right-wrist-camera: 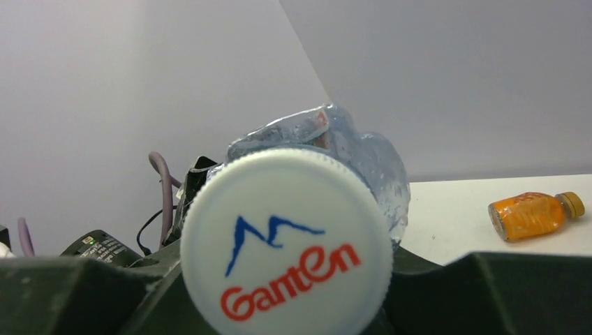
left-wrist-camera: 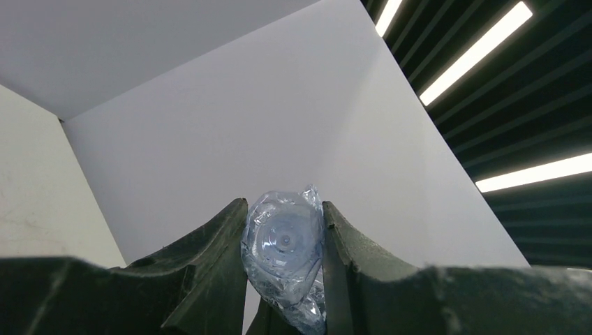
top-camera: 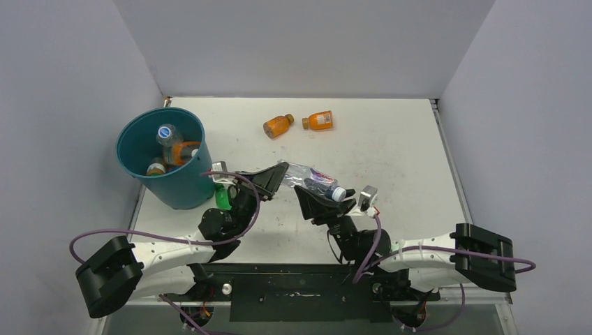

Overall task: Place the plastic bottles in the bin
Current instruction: Pick up the plastic bottle at the center of the board.

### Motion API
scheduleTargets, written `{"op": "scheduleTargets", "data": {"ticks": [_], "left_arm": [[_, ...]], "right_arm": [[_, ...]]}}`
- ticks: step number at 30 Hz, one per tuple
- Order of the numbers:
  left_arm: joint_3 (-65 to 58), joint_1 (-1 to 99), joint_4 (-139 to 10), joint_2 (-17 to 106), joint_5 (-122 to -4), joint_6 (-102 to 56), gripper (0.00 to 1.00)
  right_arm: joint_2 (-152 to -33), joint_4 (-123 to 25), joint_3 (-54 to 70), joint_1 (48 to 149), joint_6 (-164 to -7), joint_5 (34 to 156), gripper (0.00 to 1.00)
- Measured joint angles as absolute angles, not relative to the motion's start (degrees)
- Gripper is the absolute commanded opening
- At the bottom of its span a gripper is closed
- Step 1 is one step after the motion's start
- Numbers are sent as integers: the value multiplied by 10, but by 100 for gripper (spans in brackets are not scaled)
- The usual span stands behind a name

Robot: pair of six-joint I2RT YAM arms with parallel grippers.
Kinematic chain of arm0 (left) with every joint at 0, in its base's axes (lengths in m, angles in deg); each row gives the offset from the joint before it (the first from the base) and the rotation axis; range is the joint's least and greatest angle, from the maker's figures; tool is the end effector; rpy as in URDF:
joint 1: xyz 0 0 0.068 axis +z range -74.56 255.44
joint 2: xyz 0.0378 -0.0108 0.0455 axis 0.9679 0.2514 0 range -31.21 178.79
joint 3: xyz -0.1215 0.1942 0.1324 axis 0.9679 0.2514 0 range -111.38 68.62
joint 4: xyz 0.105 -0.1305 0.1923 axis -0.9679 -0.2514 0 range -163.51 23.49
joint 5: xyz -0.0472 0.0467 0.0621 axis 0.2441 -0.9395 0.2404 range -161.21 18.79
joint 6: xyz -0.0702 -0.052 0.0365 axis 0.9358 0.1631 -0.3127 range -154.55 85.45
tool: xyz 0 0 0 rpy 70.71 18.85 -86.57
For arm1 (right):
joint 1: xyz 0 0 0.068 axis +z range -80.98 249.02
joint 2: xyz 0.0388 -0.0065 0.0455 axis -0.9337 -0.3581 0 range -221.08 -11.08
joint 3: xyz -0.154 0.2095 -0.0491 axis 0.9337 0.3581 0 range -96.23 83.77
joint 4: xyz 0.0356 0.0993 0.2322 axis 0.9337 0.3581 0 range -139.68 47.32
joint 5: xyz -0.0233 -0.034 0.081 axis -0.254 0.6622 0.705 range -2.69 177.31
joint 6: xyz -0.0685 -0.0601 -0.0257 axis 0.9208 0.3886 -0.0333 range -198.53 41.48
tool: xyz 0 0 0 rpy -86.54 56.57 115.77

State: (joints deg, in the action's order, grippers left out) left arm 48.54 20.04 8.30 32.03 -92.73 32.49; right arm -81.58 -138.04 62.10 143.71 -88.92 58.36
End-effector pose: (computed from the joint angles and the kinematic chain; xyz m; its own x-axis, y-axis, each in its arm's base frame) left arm 0.1680 -0.1883 0.3031 -0.4255 -0.8916 -0.1550 0.5039 -0.0912 -0.8589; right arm 0.1063 0.2316 0.3094 0.0307 0.7105 -0.7030 -0.7636 0.4705 0.4422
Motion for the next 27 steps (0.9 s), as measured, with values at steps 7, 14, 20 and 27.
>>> {"op": "scheduleTargets", "data": {"ticks": [7, 14, 20, 27], "left_arm": [[486, 192, 87, 316, -897, 306, 70], [513, 197, 83, 287, -884, 274, 96], [513, 289, -88, 93, -840, 180, 96], [179, 332, -468, 87, -575, -95, 96]], "right_arm": [[-761, -1365, 641, 1435, -890, 584, 14], [-640, -1251, 639, 1429, -881, 585, 5], [-507, -904, 522, 1421, -895, 610, 5], [-494, -492, 296, 1421, -904, 690, 5]]}}
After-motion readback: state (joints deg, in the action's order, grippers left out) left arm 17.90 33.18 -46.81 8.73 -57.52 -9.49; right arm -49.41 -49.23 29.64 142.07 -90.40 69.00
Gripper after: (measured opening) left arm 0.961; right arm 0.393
